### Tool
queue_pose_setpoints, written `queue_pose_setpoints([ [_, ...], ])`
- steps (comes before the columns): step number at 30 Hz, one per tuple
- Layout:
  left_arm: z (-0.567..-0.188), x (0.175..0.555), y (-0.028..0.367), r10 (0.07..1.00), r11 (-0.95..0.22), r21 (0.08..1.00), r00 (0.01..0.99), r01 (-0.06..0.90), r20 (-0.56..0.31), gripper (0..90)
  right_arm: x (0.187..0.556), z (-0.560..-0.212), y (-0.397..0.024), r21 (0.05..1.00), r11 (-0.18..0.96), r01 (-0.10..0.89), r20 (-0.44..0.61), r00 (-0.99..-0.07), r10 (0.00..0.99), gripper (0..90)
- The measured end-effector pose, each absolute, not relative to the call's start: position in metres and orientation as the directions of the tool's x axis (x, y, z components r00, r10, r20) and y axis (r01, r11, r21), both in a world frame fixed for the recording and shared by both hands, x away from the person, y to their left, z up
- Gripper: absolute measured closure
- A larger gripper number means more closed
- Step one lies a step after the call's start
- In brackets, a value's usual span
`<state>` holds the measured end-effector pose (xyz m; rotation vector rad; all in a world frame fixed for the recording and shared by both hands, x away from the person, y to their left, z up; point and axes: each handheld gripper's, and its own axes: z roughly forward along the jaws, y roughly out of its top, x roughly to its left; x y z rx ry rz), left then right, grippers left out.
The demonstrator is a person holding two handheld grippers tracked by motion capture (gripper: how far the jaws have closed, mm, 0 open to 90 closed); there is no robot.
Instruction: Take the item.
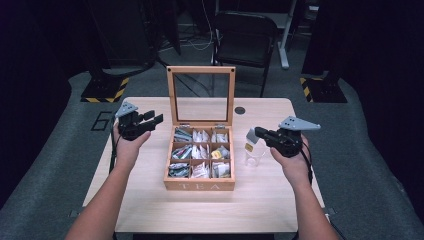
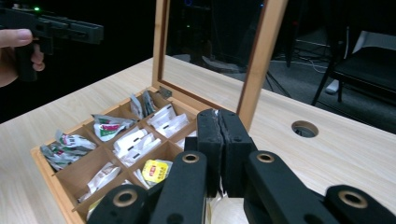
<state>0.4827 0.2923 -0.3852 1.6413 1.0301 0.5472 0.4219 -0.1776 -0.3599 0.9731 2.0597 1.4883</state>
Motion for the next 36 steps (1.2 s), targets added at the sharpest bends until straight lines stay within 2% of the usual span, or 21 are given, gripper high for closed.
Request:
queue_pose_setpoints([
  [22,-0.386,0.483,0.293,0.842,-0.06,0.933,0.52,0.356,-0.144,53.6,0.433,-0.373,-0.19,0.927,0.186,0.326,0.06,-0.618,0.784,88.4],
  [36,-0.386,0.484,0.293,0.843,-0.063,0.932,0.519,0.357,-0.142,53.6,0.443,-0.398,-0.193,0.912,0.193,0.362,0.058,-0.58,0.812,88.3],
])
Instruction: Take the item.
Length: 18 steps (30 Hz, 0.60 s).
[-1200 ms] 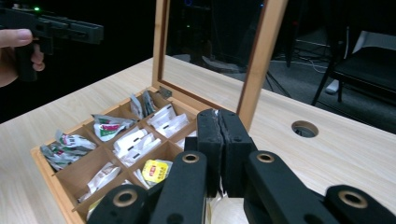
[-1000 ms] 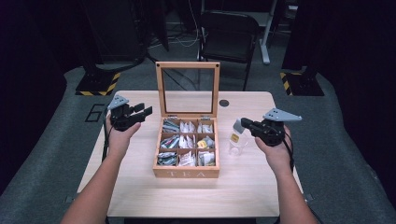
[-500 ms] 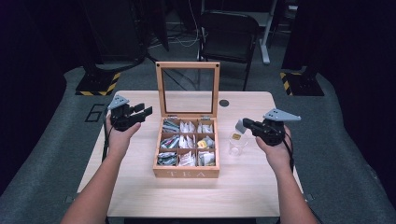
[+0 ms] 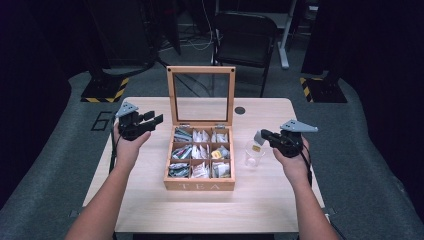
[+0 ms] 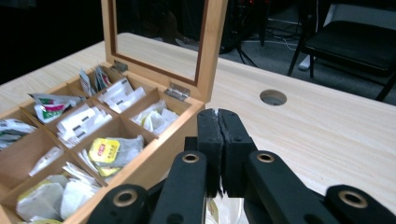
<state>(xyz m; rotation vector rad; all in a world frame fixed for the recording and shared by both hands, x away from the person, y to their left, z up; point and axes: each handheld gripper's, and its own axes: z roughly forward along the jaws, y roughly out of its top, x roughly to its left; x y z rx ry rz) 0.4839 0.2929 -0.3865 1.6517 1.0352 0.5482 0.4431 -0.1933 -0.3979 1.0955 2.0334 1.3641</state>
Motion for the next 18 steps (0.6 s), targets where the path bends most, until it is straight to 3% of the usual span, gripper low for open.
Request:
queue_pose_setpoints([
  [18,-0.386,0.484,0.292,0.842,-0.062,0.932,0.52,0.358,-0.144,53.6,0.453,-0.431,-0.188,0.862,0.237,0.448,0.066,-0.562,0.824,86.7],
])
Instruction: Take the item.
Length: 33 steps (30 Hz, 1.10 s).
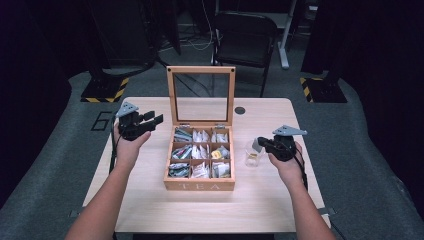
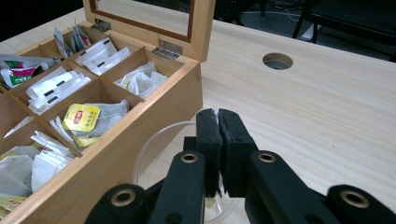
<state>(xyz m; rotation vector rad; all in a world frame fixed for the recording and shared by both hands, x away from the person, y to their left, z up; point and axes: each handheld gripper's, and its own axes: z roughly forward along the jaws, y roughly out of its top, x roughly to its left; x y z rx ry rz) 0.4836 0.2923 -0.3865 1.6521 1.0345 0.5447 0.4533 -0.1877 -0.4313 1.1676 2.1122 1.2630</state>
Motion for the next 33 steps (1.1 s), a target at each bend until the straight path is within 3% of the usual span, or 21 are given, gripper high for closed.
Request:
queue_pose_setpoints([
  [10,-0.386,0.483,0.293,0.843,-0.06,0.931,0.517,0.36,-0.145,53.6,0.455,-0.432,-0.189,0.856,0.228,0.464,0.083,-0.559,0.825,77.0],
  [18,-0.387,0.484,0.295,0.844,-0.055,0.932,0.515,0.358,-0.148,53.5,0.454,-0.411,-0.178,0.873,0.23,0.429,0.077,-0.588,0.805,59.7],
  [27,-0.388,0.487,0.297,0.844,-0.043,0.931,0.512,0.363,-0.16,53.4,0.464,-0.39,-0.164,0.876,0.254,0.41,0.063,-0.621,0.781,48.4],
  [33,-0.388,0.487,0.296,0.84,-0.043,0.928,0.516,0.371,-0.167,53.5,0.471,-0.378,-0.156,0.881,0.277,0.384,0.061,-0.672,0.738,45.4],
])
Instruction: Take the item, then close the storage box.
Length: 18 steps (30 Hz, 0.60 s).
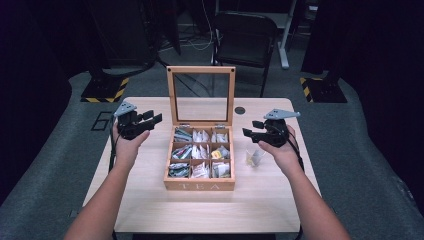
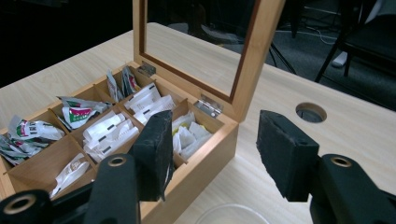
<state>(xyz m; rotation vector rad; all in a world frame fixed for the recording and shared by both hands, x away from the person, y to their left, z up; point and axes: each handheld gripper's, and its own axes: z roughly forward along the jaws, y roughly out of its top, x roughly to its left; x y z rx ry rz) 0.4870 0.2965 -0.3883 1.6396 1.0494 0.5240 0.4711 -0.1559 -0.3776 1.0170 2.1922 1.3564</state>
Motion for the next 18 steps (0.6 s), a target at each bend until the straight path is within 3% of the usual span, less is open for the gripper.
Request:
queue_pose_setpoints([
  [18,-0.39,0.489,0.294,0.837,-0.039,0.925,0.518,0.379,-0.177,53.4,0.506,-0.36,-0.145,0.872,0.288,0.395,0.045,-0.652,0.757,45.9],
])
